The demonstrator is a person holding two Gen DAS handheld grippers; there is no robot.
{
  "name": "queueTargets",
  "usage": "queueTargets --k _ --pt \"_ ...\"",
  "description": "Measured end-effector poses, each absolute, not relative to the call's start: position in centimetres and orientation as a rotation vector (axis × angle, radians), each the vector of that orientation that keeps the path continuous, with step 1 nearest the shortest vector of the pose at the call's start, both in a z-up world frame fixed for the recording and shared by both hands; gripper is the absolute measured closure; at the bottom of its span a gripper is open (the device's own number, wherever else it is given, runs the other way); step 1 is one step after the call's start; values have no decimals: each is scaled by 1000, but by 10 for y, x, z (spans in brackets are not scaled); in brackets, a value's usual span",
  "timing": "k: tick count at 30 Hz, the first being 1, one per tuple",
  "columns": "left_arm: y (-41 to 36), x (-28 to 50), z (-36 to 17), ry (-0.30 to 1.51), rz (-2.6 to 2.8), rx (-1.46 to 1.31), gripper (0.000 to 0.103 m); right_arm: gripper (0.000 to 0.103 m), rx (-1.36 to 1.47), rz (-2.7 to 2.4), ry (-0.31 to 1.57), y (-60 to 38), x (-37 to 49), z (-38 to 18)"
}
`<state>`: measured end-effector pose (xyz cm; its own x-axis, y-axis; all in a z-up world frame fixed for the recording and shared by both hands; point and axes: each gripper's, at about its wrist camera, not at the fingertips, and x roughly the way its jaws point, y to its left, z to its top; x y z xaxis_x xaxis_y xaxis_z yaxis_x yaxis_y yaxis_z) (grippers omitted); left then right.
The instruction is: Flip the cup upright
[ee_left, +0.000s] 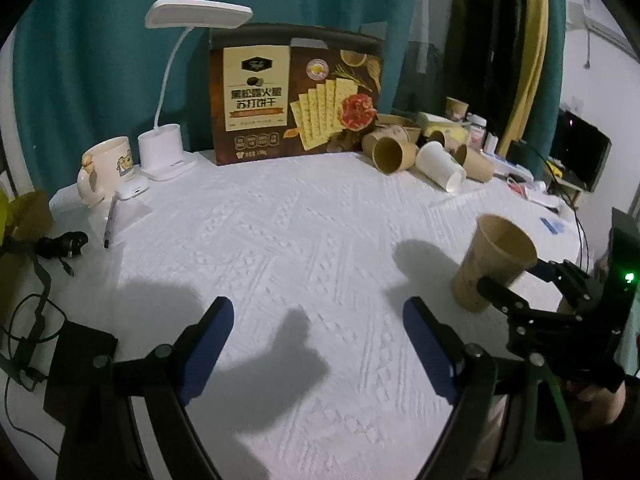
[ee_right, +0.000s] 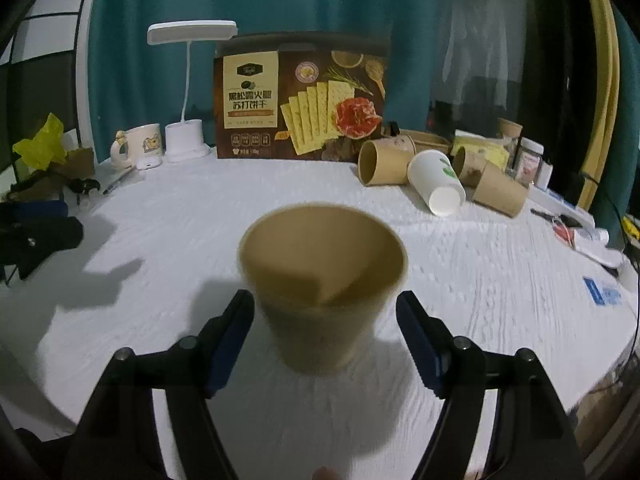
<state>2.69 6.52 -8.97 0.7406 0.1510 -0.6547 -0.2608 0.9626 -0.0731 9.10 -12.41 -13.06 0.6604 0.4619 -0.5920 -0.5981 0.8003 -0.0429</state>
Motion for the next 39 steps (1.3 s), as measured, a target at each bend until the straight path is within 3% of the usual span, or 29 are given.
queueTargets --k 10,23,39 --pt "42 17 -89 674 188 -95 15 31 -165 539 672 -169 63 -116" --pt "6 17 -54 557 118 -41 3 31 -111 435 668 -221 39 -74" --pt "-22 17 12 374 28 57 3 30 -69 396 538 -242 45 6"
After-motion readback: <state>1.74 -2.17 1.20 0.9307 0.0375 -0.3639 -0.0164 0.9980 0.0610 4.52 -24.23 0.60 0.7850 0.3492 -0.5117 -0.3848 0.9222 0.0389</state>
